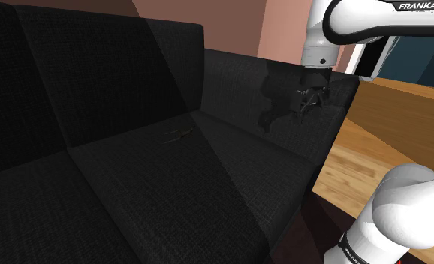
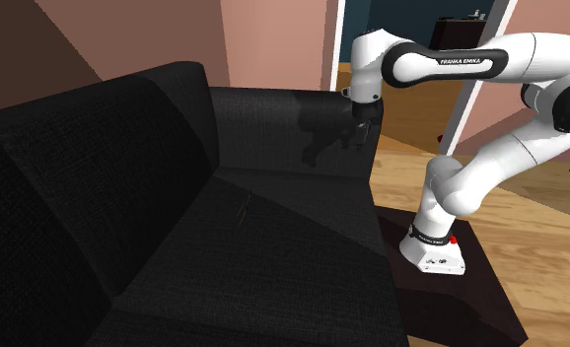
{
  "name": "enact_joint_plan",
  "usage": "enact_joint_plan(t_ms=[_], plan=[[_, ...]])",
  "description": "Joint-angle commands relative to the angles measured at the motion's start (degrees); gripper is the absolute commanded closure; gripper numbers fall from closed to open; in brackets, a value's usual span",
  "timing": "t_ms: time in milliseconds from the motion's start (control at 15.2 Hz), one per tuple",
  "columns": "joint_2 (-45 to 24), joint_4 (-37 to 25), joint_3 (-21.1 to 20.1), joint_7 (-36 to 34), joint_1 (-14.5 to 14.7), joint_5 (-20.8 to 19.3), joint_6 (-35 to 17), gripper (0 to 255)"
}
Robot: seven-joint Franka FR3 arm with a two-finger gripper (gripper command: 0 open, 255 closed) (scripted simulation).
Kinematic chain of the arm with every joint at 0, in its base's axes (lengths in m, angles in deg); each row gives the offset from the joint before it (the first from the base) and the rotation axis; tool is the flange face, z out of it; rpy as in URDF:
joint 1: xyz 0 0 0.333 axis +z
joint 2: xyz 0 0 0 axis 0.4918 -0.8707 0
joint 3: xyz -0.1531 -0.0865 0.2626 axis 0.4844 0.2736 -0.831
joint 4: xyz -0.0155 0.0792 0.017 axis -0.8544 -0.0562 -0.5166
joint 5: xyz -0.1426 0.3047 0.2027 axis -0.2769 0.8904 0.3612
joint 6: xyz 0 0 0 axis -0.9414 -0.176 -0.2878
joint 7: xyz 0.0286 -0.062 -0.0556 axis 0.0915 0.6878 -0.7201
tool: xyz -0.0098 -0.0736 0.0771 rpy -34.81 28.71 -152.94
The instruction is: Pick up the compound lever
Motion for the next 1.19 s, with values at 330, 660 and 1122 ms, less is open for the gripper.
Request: enact_joint_plan(t_ms=[330, 660, 1122], plan=[[-3.29, -0.46, -8.25, -15.67, -0.67, 5.28, -3.94, 0], [-9.8, -3.78, -16.06, -31.14, -1.92, 8.58, -8.39, 0], [-23.22, -13.0, -26.02, -53.08, -5.08, 8.06, -13.75, 0]])
